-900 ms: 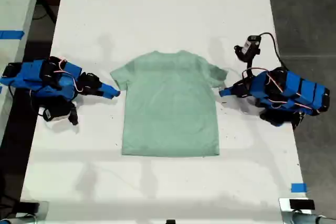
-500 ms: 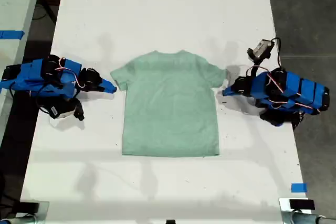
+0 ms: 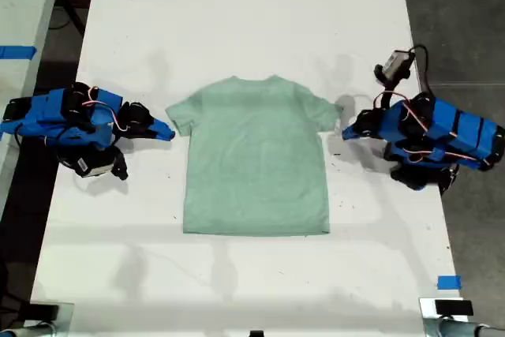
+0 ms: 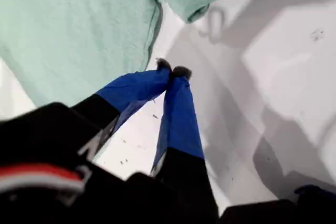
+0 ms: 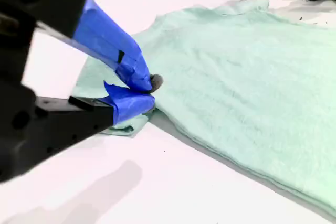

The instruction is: Fold t shirt

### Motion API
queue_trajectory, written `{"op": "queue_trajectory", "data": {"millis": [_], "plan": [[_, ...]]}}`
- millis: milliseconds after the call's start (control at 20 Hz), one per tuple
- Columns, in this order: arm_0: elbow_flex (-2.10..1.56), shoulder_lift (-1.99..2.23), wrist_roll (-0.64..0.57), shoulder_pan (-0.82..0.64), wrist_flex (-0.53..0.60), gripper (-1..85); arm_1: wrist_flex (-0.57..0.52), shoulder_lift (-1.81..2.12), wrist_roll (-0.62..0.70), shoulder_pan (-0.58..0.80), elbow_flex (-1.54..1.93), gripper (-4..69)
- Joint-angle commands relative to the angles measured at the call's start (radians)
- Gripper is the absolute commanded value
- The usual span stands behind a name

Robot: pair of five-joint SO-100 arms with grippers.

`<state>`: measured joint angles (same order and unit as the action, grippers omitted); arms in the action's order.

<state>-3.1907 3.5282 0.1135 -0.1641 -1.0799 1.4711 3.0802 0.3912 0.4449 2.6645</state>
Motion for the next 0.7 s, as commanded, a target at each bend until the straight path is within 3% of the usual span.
{"op": "queue_trajectory", "data": {"millis": [0, 100, 250, 450, 650], "plan": [[0.011, 0.009, 0.009, -0.006, 0.002, 0.0, 0.040, -0.336, 0.245, 0.132, -0.387, 1.4], [0.008, 0.009, 0.014, 0.008, 0.000, 0.0, 0.077, -0.462, 0.385, 0.247, -0.523, 11.9], [0.000, 0.009, 0.015, 0.018, 0.003, 0.0, 0.046, -0.604, 0.495, 0.318, -0.561, 21.5], [-0.009, 0.009, 0.017, 0.026, 0.008, 0.0, -0.178, -0.683, 0.658, 0.391, -0.383, 24.5], [-0.015, 0.009, 0.017, 0.026, 0.005, 0.0, -0.425, -0.882, 0.696, 0.382, -0.278, 25.2]]}}
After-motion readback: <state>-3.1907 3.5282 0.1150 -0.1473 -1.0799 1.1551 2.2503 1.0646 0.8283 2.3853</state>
